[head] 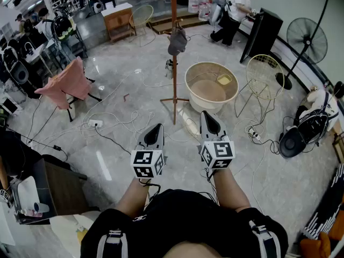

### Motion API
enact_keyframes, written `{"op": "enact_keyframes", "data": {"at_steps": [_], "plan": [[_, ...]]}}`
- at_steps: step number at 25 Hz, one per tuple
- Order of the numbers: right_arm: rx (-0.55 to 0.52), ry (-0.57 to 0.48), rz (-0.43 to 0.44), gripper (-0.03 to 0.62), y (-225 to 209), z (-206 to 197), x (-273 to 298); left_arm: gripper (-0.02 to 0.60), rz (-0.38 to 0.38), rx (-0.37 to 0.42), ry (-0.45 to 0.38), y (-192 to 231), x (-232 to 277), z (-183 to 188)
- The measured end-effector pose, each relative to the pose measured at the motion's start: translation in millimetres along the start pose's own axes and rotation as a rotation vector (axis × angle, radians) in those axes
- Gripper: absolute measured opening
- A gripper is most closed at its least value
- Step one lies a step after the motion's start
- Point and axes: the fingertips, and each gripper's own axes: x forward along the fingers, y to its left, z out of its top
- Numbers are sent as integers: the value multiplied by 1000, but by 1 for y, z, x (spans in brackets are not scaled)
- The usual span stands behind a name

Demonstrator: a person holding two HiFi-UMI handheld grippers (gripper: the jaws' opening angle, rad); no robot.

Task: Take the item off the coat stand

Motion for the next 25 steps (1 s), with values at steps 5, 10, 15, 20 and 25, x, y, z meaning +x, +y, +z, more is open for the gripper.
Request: {"op": "enact_keyframes", "data": {"at_steps": [5,10,15,20,25], "plan": [[14,-11,17,17,15,0,-6,17,5,2,-3,2,-9,1],[18,-8,19,17,18,0,-1,17,5,10,-1,5,-7,4],[4,-11,21,17,29,0,7,17,-12,13,-15,15,-8,6],[19,-11,-1,17,34,-3,18,17,-12,13,-5,32,-8,4],[28,-10,1,17,24,4,39,17,10,8,-3,44,6,15]]}}
